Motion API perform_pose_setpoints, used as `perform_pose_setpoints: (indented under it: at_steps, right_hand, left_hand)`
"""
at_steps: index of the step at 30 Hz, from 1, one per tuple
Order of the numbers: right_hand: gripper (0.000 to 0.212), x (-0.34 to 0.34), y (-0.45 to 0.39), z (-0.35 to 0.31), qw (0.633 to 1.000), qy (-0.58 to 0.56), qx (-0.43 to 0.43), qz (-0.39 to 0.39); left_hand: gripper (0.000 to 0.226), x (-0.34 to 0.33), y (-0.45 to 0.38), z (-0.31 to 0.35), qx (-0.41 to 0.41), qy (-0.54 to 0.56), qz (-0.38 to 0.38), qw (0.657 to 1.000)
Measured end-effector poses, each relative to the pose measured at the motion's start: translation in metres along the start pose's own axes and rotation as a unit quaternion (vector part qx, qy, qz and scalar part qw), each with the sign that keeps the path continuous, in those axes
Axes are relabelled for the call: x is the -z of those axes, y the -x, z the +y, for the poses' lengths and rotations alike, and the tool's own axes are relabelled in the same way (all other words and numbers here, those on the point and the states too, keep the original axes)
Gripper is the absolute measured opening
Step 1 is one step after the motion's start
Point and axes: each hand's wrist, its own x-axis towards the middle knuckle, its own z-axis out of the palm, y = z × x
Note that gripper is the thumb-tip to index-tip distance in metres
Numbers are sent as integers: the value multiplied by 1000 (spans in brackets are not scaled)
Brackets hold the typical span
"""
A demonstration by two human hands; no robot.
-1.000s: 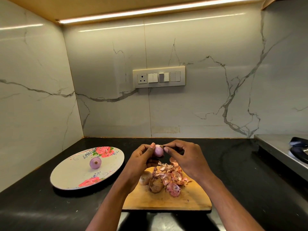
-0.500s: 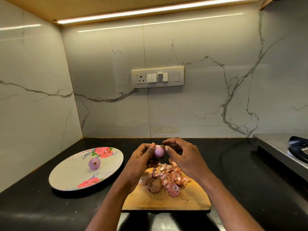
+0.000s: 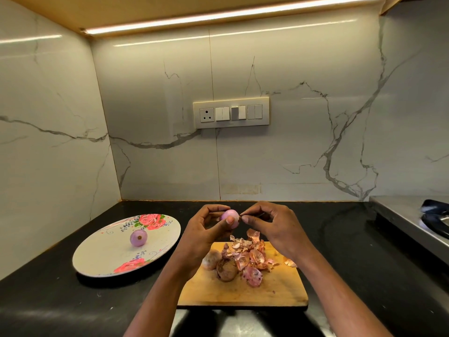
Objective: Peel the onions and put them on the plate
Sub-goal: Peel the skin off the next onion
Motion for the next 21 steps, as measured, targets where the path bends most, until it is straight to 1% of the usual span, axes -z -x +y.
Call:
perform_pose_setpoints:
  at_steps: [6, 9, 11, 14, 15, 18, 21]
  right_hand:
    - [7, -7, 2, 0, 997, 70, 34, 9]
    - [4, -9, 0, 5, 995, 93, 21, 7]
    - [8, -9, 0, 7, 996, 88, -2, 4]
    - [22, -9, 1, 7, 997, 75, -16, -1]
    - [22, -8, 1, 6, 998, 65, -15, -2]
    - [13, -8, 0, 6, 999, 35, -12, -16]
    - [17, -8, -1, 6, 999, 34, -10, -21]
  left_hand:
    - [49, -1, 1, 1, -7, -38, 4, 999]
    - [48, -1, 0, 1, -9, -38, 2, 999]
    - [45, -1, 0, 0, -10, -41, 7, 999]
    - [42, 0, -1, -2, -3, -41, 13, 999]
    - [43, 1, -2, -3, -2, -41, 18, 999]
    - [45, 1, -2, -3, -4, -37, 35, 999]
    - [47, 1, -2, -4, -9, -20, 43, 999]
